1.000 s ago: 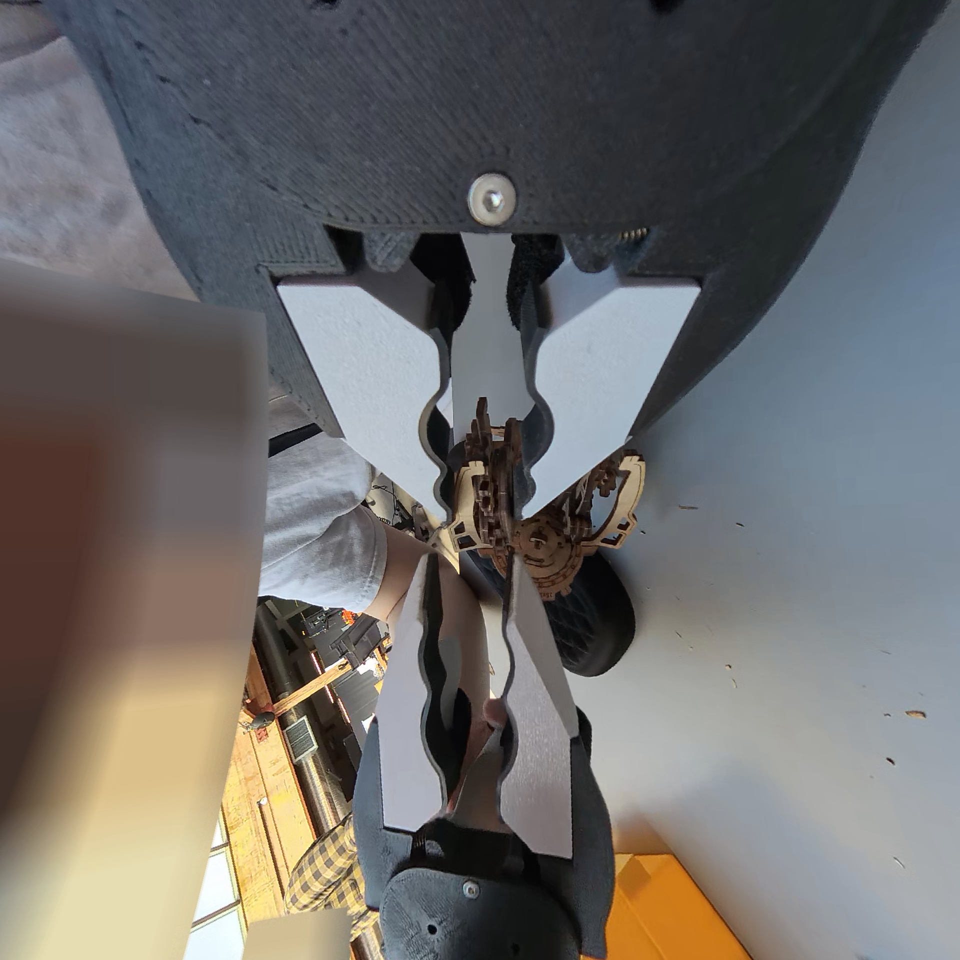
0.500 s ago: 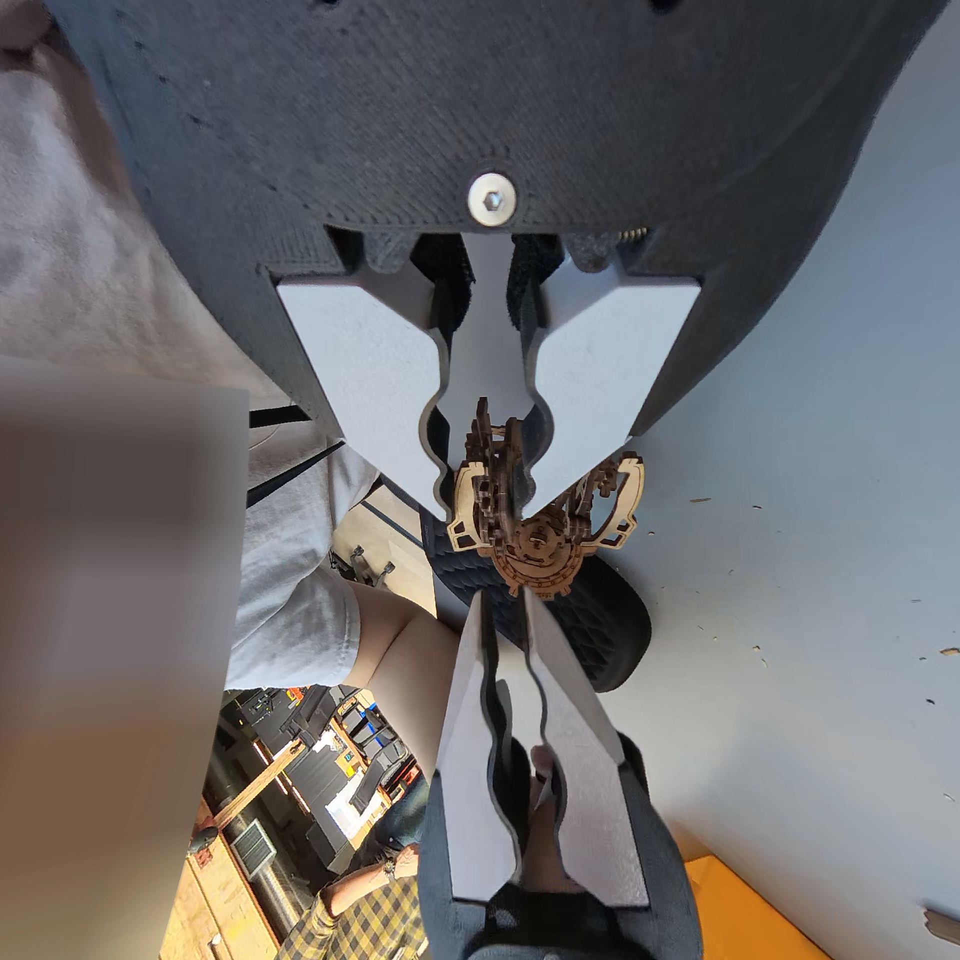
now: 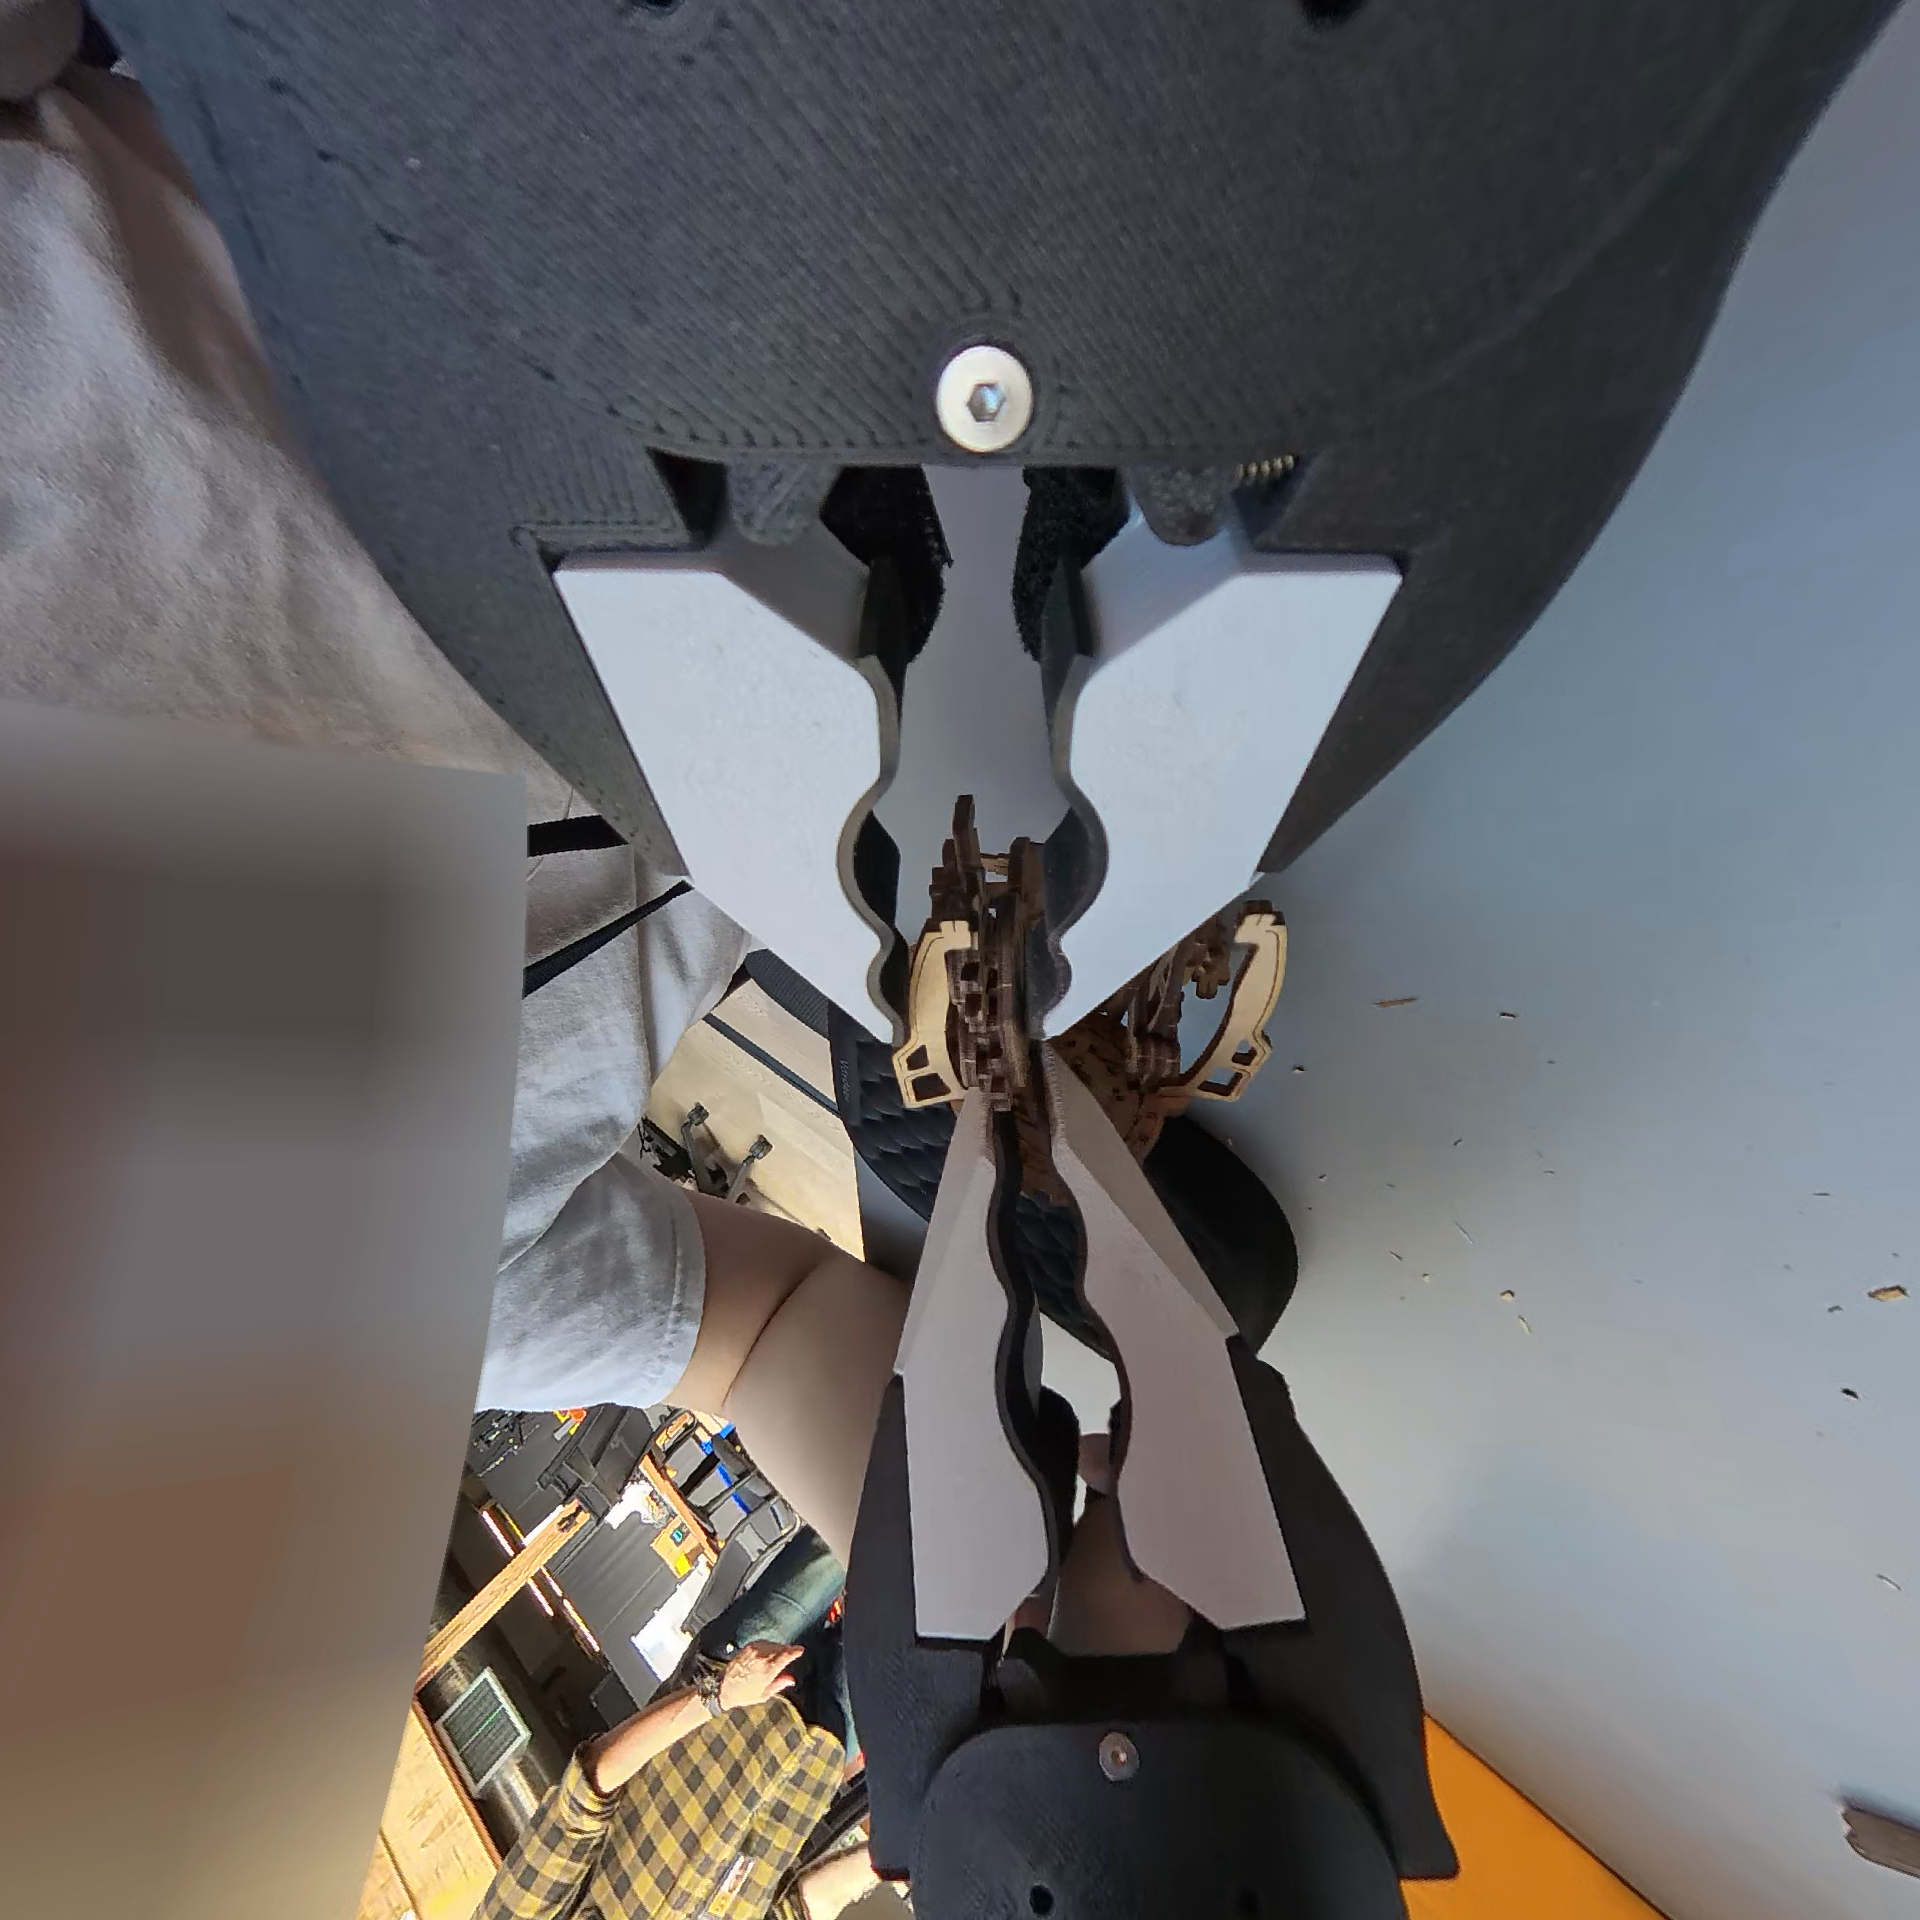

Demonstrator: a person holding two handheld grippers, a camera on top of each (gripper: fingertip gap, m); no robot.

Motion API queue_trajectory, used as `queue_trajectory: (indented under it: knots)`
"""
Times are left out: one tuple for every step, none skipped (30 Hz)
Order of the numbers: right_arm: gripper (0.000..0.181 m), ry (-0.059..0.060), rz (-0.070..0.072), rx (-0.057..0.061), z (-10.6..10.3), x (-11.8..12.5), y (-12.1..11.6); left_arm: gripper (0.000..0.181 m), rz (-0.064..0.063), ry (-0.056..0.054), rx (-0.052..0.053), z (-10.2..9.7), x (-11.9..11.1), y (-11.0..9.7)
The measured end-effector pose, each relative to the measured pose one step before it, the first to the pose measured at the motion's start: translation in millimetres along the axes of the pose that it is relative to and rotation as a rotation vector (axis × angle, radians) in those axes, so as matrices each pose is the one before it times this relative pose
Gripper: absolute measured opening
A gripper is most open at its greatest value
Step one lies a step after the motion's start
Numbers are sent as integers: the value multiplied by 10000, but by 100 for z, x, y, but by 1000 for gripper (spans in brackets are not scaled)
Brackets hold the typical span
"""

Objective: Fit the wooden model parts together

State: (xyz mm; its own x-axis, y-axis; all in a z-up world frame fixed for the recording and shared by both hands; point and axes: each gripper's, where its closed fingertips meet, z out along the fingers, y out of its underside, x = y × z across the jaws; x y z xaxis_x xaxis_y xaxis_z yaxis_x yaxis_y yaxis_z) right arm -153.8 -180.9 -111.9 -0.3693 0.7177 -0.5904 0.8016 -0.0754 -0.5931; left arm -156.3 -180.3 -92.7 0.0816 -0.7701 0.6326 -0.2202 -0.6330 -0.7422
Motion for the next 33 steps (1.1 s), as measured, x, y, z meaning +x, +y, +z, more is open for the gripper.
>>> queue_trajectory:
  knots:
    - [5, 64, -1, 32, -70, 70, -57, 20, -10, -34, 35, -58, -34, -46]
    - [4, 23, -38, 21, -53, -22, -56, 20, 17, -26, -2, -23, -43, 0]
    - [4, 53, -80, -13, -35, 50, 2, 20, 28, -26, -12, -6, -36, -8]
    - [4, 45, -25, -1, -26, 43, -6, 20, 3, -14, 3, -22, -40, -26]
    - [4, 53, 26, -10, -39, 52, -19, 20, -9, -18, -8, -29, -67, -22]
    - [4, 100, 7, -22, -76, 102, -32, 20, -18, -31, 0, -51, -89, -19]
    - [4, 116, 28, 22, -103, 115, -76, 20, -15, -36, 24, -66, -102, -60]
    - [3, 94, 68, 26, -88, 120, -86, 20, 0, -38, 21, -78, -94, -49]
    - [3, 62, 115, 30, -76, 92, -79, 20, -8, -27, 10, -73, -72, -23]
    - [3, 21, 91, 44, -51, 55, -51, 20, -29, -9, -4, -57, -64, 3]
    - [3, 28, 39, 60, -47, 58, -59, 20, -56, 11, -31, -49, -47, 60]
    - [3, 13, -10, 72, -33, 31, -26, 20, -84, 40, -25, -33, -55, 69]
    - [3, -10, -11, 65, -38, 2, -3, 20, -110, 74, 21, -5, -19, 20]
    - [3, -5, -6, 46, -16, -18, 12, 20, -129, 111, 42, 3, 3, -8]
    - [3, 0, -6, 33, -3, 3, 12, 20, -113, 118, 16, 36, -1, 35]
    - [3, 21, 6, 10, 2, 42, 40, 23, -75, 95, -37, 53, -11, 108]
    - [3, 61, 27, 40, -10, 136, -3, 28, -49, 121, -45, 79, 79, 109]
    - [3, 24, 44, 28, -25, 106, 22, 32, -22, 116, 4, 50, 118, 7]
    - [3, -38, 57, 31, -30, 34, 35, 31, -5, 43, 27, -12, 20, -2]
    - [2, -60, 40, 75, -34, -1, -32, 29, 14, -50, 19, -29, -96, 12]
    - [3, -44, 42, 83, -53, 13, -50, 28, 38, -86, -14, -10, -153, 70]
    - [2, 27, 51, 58, -54, 104, -29, 28, 15, -73, -50, 47, -107, 124]
    - [2, 35, 28, 43, -61, 82, -13, 28, -4, -55, -66, 111, -83, 152]
    - [2, -5, -12, 51, -57, -5, -49, 25, 24, -61, -55, 125, -67, 133]
    - [2, -23, -31, 43, -25, -52, -38, 21, 57, -110, -10, 109, -134, 49]
    - [2, 6, -12, 2, -14, -9, 2, 20, 33, -109, 9, 80, -161, 6]
    - [2, 76, 3, -55, 7, 95, 95, 20, -20, -41, -34, 62, -70, 51]
    - [3, -12, 5, -24, 18, -26, 57, 19, -15, 31, -38, 42, 39, 30]
    - [3, -58, 19, 7, 10, -83, 24, 19, 13, 20, -20, 8, 50, 7]
    - [3, 10, 47, 34, -14, 25, -6, 19, 18, -12, 1, -18, 4, -20]
    - [3, 84, 62, 51, -63, 151, -10, 18, -13, -22, 18, -21, -39, -45]
    - [3, 45, 56, 61, -110, 56, -30, 18, -43, 0, 20, -12, -30, -34]
    - [4, 39, -5, 113, -218, -26, -111, 18, -52, 16, 26, -25, -10, -30]
